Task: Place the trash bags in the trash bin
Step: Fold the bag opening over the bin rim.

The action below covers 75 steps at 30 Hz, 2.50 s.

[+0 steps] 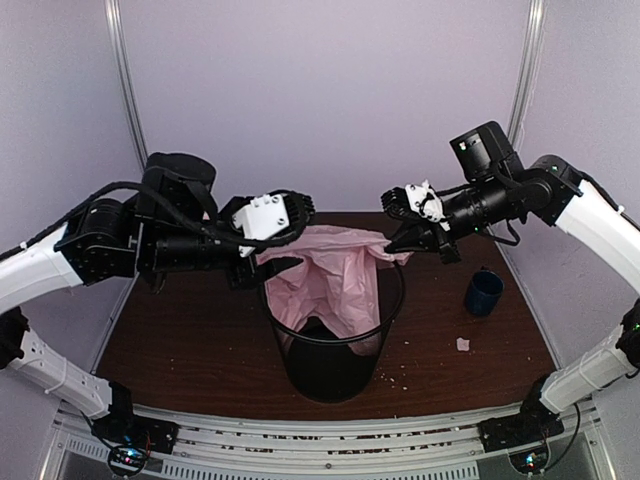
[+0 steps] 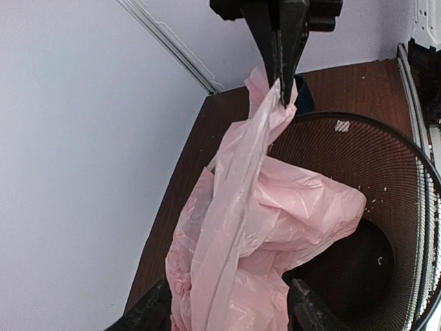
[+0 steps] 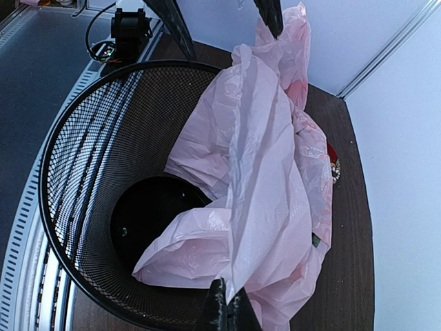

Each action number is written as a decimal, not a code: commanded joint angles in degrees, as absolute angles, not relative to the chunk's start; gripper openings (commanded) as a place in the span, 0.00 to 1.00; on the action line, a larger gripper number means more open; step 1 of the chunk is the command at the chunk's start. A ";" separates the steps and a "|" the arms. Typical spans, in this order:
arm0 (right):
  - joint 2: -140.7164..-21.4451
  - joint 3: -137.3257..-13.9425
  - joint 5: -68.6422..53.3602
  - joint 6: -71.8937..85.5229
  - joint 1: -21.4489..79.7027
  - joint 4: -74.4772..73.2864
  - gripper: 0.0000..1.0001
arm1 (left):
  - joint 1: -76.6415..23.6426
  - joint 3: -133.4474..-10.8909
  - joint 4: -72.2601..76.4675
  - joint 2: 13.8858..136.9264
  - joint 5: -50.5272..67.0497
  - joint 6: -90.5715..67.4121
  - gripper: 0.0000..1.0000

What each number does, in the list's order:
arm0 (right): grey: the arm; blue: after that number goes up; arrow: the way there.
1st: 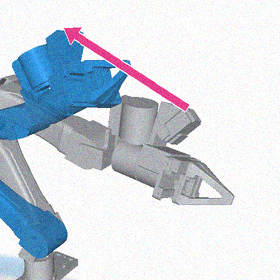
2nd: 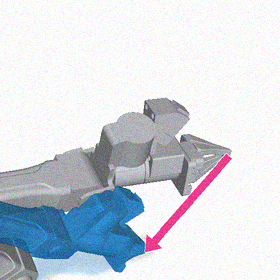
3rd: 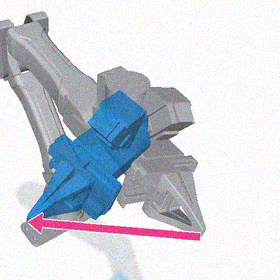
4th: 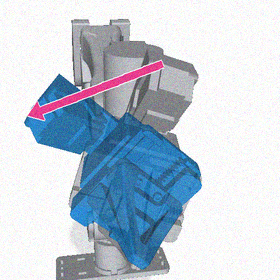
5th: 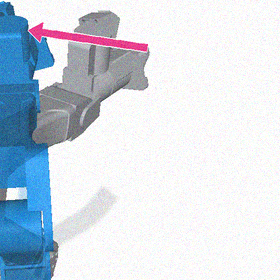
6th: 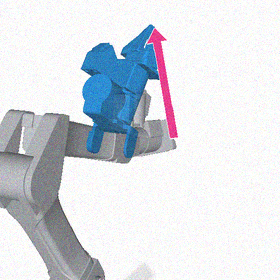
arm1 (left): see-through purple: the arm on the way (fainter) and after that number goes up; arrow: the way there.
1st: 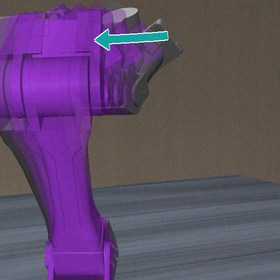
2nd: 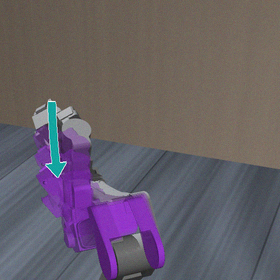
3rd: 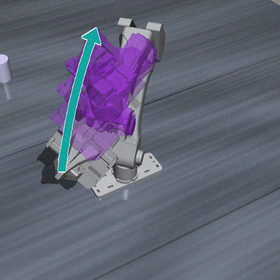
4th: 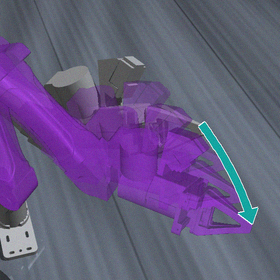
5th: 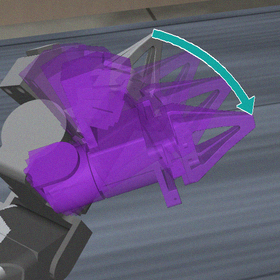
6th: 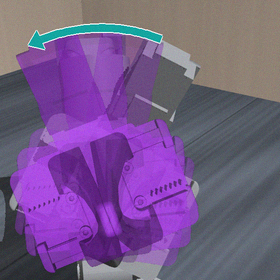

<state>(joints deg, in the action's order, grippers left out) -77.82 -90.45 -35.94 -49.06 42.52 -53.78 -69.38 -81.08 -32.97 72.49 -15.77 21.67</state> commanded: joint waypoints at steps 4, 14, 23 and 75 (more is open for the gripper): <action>-76.04 -89.48 -36.23 -48.37 42.89 -52.83 0.00 | -68.82 -80.78 -31.20 77.33 -23.71 24.16 0.50; -74.71 -87.91 -36.10 -48.00 43.49 -52.05 0.00 | -68.55 -80.36 -32.43 77.34 -28.68 23.72 0.00; -72.20 -85.21 -32.93 -50.12 48.59 -62.23 0.00 | -77.08 -84.63 -48.29 77.41 -23.84 8.92 0.00; -78.63 -80.92 -26.00 -41.28 48.92 -51.72 0.00 | -85.31 -62.22 -24.44 70.42 -46.40 7.00 0.00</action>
